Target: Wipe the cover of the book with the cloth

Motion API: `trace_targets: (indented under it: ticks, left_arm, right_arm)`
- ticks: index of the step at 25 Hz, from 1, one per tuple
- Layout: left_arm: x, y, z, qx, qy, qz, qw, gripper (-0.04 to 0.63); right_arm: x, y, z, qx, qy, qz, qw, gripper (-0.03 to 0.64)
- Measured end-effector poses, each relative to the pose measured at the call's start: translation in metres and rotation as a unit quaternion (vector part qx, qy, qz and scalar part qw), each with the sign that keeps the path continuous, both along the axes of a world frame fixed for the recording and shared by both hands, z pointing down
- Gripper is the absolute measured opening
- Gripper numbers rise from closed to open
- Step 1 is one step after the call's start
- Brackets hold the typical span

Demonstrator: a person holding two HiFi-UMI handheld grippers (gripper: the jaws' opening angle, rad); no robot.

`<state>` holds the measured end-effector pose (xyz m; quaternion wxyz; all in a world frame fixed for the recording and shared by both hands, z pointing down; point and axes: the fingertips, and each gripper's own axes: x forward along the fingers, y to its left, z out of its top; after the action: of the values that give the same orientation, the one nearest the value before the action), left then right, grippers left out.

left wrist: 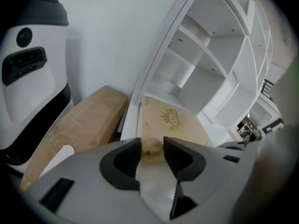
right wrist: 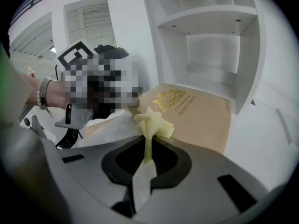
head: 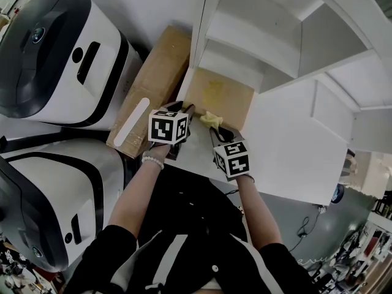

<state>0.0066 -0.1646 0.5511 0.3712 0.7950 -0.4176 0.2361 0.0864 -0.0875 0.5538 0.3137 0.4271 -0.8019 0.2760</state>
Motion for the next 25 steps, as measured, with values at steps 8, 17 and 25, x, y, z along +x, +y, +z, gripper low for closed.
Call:
trace_targets:
  ticks: [8,17,25]
  left_arm:
    - [0.000,0.000,0.000,0.001,0.000,0.002,1.0000,0.153]
    - [-0.001,0.000,0.000,0.001,0.001,0.002,1.0000,0.153]
    - [-0.001,0.000,-0.001,0.014,0.015,0.008,0.9998,0.155]
  right_arm:
    - [0.050,0.015,0.001,-0.014,-0.001,0.049,0.999,0.037]
    - [0.095,0.031,0.003,-0.024,0.004,0.112,0.993,0.037]
    - [0.106,0.045,-0.005,-0.023,-0.044,0.169,0.984,0.037]
